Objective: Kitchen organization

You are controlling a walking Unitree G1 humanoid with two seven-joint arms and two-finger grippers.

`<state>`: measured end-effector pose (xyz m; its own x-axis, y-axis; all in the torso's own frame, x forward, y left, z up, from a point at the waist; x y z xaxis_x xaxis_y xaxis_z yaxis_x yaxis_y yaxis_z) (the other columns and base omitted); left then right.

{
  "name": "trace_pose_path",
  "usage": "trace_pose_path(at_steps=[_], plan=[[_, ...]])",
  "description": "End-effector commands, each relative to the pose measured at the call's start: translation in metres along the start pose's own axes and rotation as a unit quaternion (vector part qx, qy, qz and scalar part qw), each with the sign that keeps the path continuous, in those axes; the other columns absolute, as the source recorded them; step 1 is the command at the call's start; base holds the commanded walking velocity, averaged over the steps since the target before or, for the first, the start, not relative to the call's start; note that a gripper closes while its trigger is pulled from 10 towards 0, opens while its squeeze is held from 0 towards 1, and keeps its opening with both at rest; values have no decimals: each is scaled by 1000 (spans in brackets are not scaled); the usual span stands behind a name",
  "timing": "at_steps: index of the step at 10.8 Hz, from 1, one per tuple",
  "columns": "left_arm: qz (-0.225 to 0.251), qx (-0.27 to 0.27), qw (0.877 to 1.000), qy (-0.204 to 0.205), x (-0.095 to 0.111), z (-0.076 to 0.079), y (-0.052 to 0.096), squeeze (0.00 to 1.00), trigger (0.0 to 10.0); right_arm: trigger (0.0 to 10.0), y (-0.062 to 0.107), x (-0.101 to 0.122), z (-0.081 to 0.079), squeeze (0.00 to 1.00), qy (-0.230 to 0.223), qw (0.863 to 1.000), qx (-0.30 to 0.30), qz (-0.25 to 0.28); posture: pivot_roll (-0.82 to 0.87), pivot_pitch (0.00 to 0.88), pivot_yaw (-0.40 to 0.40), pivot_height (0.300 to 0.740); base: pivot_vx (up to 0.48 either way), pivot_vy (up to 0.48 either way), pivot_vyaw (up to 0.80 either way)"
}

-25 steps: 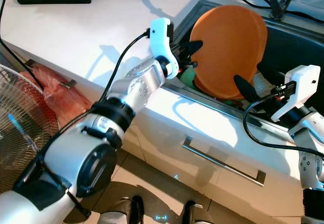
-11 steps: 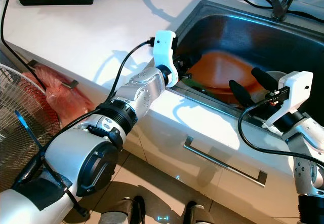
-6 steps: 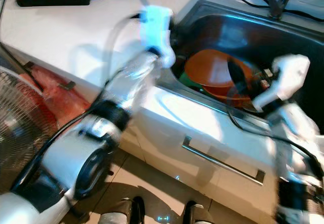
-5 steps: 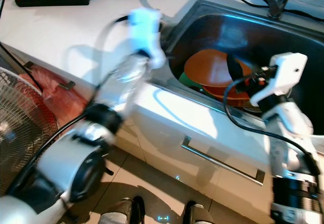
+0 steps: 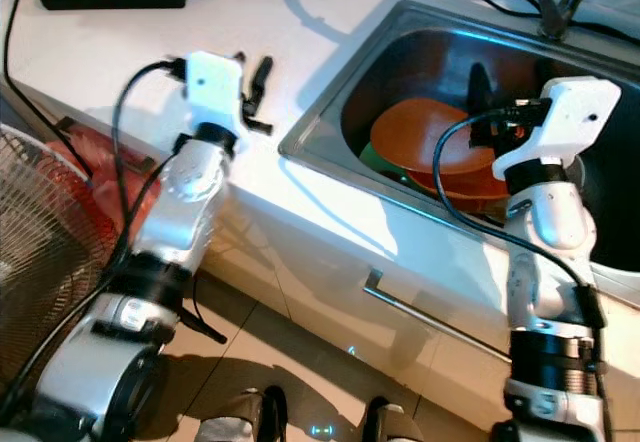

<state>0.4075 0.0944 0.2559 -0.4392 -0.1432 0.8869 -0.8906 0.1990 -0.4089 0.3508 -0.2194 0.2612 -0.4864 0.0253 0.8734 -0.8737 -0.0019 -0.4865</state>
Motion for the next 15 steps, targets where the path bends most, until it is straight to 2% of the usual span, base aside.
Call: trace_pose_path(at_steps=[1, 3, 4, 5, 6, 12, 15], plan=[[5, 7, 1000, -16, 1, -3, 5, 0, 10000, 10000, 4, -1, 6, 0, 6, 1000, -20, 3, 2, 148, 39, 740, 0, 0, 0], [-11, 62, 998, -5, -12, -18, 28, 0, 10000, 10000, 18, -25, -4, 0, 4, 999, -42, -23, 14, 136, 39, 740, 0, 0, 0], [-19, 71, 997, -11, -15, -19, 34, 0, 10000, 10000, 20, -28, -9, 0, 14, 999, -41, -23, 14, 136, 39, 740, 0, 0, 0], [-24, 73, 997, -16, -19, -15, 41, 0, 10000, 10000, 19, -32, -16, 0, -8, 999, -43, -29, 12, 124, 38, 740, 0, 0, 0], [-23, 74, 997, -14, -19, -11, 44, 0, 10000, 10000, 19, -35, -23, 0, -4, 999, -33, -32, 12, 112, 32, 740, 0, 0, 0], [-23, 75, 997, -6, -16, -5, 45, 0, 10000, 10000, 19, -39, -29, 0, -16, 999, -27, -34, 10, 89, 22, 740, 0, 0, 0], [-22, 73, 997, -3, -15, -4, 45, 0, 10000, 10000, 19, -40, -32, 0, -19, 999, -21, -36, 7, 95, 19, 740, 0, 0, -642]])
Point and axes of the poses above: a point about 5 cm out from each wrist's last joint towards the gripper, its own y axis pointing back from the gripper into the wrist, its own x axis along the axis of the wrist's last joint, z = x × y, the point moved 4 cm from there along -y, pointing out of the wrist towards the gripper, and after that the axes turned 1 degree about y, right-handed, at the moved point
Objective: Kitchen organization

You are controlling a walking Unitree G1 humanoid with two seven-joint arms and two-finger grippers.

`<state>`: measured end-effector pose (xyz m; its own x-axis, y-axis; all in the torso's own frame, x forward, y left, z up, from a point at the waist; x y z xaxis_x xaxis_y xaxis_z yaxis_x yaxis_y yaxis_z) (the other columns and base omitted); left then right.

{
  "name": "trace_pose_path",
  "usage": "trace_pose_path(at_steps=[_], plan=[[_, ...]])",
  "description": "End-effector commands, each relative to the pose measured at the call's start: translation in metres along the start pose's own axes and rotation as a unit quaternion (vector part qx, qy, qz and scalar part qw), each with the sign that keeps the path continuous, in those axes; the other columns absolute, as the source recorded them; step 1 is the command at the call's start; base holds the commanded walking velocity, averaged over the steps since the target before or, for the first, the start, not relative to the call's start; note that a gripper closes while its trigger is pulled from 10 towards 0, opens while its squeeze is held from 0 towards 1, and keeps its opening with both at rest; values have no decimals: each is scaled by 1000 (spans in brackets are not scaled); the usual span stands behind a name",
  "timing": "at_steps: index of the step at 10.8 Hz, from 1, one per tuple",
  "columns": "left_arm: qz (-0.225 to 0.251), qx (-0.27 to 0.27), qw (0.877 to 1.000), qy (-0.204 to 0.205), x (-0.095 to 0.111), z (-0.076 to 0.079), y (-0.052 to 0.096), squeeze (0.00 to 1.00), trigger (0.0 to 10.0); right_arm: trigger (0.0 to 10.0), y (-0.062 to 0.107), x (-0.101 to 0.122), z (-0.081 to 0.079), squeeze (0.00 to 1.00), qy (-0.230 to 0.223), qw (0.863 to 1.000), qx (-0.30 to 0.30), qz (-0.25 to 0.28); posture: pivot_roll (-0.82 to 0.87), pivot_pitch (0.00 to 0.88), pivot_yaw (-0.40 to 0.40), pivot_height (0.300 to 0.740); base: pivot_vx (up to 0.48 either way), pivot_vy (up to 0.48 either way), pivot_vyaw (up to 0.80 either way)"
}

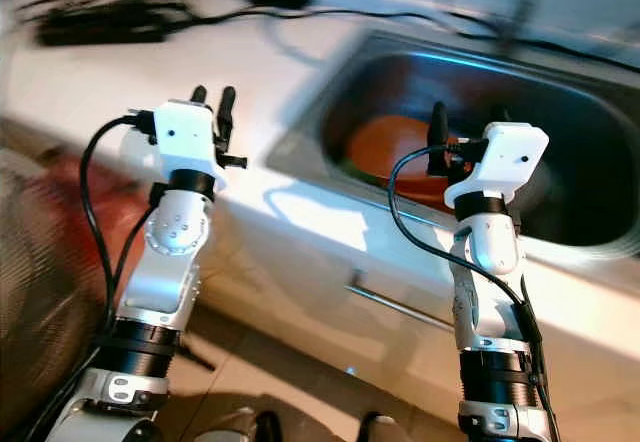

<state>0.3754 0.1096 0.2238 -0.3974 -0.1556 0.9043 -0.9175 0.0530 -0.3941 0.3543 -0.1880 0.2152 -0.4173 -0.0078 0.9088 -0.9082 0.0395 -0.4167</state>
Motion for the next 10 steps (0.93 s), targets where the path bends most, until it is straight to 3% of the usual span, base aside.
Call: trace_pose_path(at_steps=[1, 8, 10], plan=[[1, 1, 1000, 0, 1, 1, 0, 0, 10000, 10000, 1, 1, 0, 0, -2, 1000, 1, 4, 5, 97, 19, 740, 0, -281, 0], [-1, 3, 1000, 4, 0, 2, 3, 0, 10000, 10000, 1, -1, -5, 0, 2, 1000, 14, 1, 8, 121, 6, 740, 0, -297, 0], [-2, 5, 1000, 16, 0, 2, 3, 0, 10000, 10000, 2, -1, -9, 0, 2, 1000, 30, 0, 6, 130, 2, 740, 0, 0, 0]])
Point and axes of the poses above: a point about 5 cm out from each wrist's last joint towards the gripper, its own y axis pointing back from the gripper into the wrist, its own x axis along the axis of the wrist's last joint, z = x × y, the point moved 4 cm from there along -y, pointing out of the wrist towards the gripper, and after that the axes turned 1 degree about y, right-handed, at the moved point
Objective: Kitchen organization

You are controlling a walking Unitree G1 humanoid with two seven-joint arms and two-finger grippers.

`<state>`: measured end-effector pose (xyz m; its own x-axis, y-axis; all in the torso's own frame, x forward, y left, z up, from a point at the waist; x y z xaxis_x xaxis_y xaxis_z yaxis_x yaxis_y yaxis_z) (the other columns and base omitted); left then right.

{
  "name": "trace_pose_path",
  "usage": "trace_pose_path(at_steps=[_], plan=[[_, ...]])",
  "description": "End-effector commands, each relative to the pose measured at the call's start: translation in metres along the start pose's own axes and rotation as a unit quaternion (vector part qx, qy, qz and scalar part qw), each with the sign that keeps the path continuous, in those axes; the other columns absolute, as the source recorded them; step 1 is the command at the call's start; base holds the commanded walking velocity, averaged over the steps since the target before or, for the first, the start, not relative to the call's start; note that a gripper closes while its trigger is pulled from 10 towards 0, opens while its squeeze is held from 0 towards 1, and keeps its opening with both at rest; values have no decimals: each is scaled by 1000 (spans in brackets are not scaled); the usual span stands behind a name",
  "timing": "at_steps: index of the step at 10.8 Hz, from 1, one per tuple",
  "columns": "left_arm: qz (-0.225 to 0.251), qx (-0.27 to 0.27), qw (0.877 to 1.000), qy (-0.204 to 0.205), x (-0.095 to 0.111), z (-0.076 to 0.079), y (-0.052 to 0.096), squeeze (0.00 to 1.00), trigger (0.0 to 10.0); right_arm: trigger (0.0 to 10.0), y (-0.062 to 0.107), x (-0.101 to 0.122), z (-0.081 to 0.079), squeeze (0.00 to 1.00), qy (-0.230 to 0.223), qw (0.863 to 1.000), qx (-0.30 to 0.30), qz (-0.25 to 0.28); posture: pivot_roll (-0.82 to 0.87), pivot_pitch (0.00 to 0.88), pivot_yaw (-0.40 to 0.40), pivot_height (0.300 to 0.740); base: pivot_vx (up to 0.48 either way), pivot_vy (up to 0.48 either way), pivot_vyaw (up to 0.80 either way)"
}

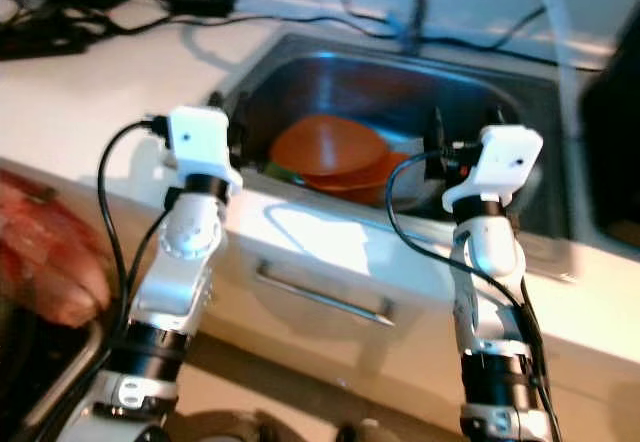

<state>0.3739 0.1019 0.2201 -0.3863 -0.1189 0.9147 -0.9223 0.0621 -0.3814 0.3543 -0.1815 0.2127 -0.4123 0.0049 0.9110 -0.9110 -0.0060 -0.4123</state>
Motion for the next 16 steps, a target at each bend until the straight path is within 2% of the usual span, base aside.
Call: trace_pose_path(at_steps=[1, 4, 10, 16], plan=[[5, 10, 1000, -4, 2, -5, 0, 0, 10000, 10000, 0, 1, -3, 0, -5, 1000, 8, 2, 7, 132, 0, 740, 0, 0, 0], [5, 10, 1000, -1, 1, -5, 0, 0, 10000, 10000, 0, 2, -8, 0, -12, 1000, 21, 3, 11, 134, -4, 740, 0, 0, 0], [6, 10, 1000, 6, 1, -4, 1, 0, 10000, 10000, 0, 0, -8, 0, -12, 1000, 26, -1, 10, 141, -7, 740, -404, 0, 0], [5, 7, 1000, 17, 1, -2, 1, 0, 10000, 10000, -1, -4, -9, 0, -13, 999, 31, -15, 3, 136, -11, 740, 0, 0, -201]])
Point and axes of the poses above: a point about 5 cm out from each wrist's last joint towards the gripper, its own y axis pointing back from the gripper into the wrist, its own x axis along the axis of the wrist's last joint, z = x × y, the point moved 4 cm from there along -y, pointing out of the wrist towards the gripper, and after that the axes turned 1 degree about y, right-handed, at the moved point
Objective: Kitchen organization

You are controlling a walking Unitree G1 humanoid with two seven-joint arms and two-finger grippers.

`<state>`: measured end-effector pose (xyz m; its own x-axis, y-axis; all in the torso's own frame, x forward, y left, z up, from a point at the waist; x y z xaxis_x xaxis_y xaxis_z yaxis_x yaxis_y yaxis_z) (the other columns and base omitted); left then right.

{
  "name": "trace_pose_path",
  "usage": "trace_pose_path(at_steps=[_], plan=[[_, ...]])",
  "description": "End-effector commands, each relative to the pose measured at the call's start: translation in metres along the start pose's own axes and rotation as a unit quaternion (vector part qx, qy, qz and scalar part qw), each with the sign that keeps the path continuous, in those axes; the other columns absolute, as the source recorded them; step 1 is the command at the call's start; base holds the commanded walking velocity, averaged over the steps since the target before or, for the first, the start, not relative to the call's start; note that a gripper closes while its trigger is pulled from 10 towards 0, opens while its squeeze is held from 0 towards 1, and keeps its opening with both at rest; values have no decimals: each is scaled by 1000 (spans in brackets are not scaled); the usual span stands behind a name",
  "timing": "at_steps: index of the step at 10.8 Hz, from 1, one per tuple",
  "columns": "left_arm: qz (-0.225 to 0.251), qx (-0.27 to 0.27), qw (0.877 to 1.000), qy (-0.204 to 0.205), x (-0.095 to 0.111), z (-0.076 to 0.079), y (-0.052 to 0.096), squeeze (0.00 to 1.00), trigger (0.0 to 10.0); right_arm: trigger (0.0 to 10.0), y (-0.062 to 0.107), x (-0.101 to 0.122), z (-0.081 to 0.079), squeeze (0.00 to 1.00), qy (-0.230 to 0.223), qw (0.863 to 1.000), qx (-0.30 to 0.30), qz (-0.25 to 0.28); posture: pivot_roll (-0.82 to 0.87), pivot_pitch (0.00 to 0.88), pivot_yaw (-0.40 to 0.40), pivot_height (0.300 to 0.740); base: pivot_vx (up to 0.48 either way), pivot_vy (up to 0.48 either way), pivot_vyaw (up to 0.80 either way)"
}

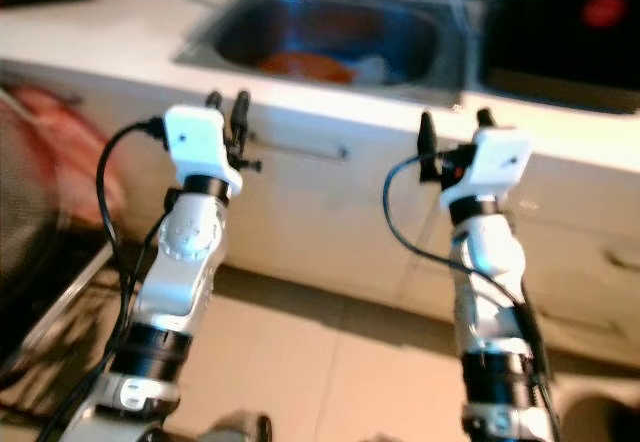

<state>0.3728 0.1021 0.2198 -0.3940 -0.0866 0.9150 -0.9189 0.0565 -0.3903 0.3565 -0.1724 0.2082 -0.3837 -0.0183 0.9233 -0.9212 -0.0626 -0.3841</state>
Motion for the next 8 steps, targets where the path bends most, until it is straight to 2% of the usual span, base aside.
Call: trace_pose_path(at_steps=[1, 3, 4, 6, 8], plan=[[-3, 5, 1000, -5, -1, -2, 0, 0, 10000, 10000, 0, 2, 0, 0, -7, 1000, 2, 3, 4, 135, -11, 740, 0, 0, 0], [-9, 8, 1000, -9, -4, -4, 0, 0, 10000, 10000, 0, 1, -1, 0, 1, 1000, 4, 2, 5, 131, -11, 740, 0, 0, 0], [-11, 12, 1000, -8, -5, -6, 0, 0, 10000, 10000, -1, 1, -1, 0, -1, 1000, 7, -1, 5, 131, -11, 740, 0, -480, 0], [-12, 13, 1000, -8, -5, -6, 0, 0, 10000, 10000, -1, 0, -2, 0, -6, 1000, 6, -3, 2, 130, -11, 740, 0, -401, -800], [-14, 16, 1000, -12, -5, -7, 0, 0, 10000, 10000, -1, 1, -2, 0, -2, 1000, 8, 0, 7, 135, -13, 740, 0, -366, 0]])
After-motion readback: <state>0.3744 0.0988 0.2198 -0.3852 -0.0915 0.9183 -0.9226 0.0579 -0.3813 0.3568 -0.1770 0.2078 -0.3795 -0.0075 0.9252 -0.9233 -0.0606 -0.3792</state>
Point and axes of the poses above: a point about 5 cm out from each wrist's last joint towards the gripper, its own y axis pointing back from the gripper into the wrist, its own x axis along the axis of the wrist's last joint, z = x × y, the point moved 4 cm from there along -y, pointing out of the wrist towards the gripper, and after that the axes turned 1 degree about y, right-handed, at the moved point
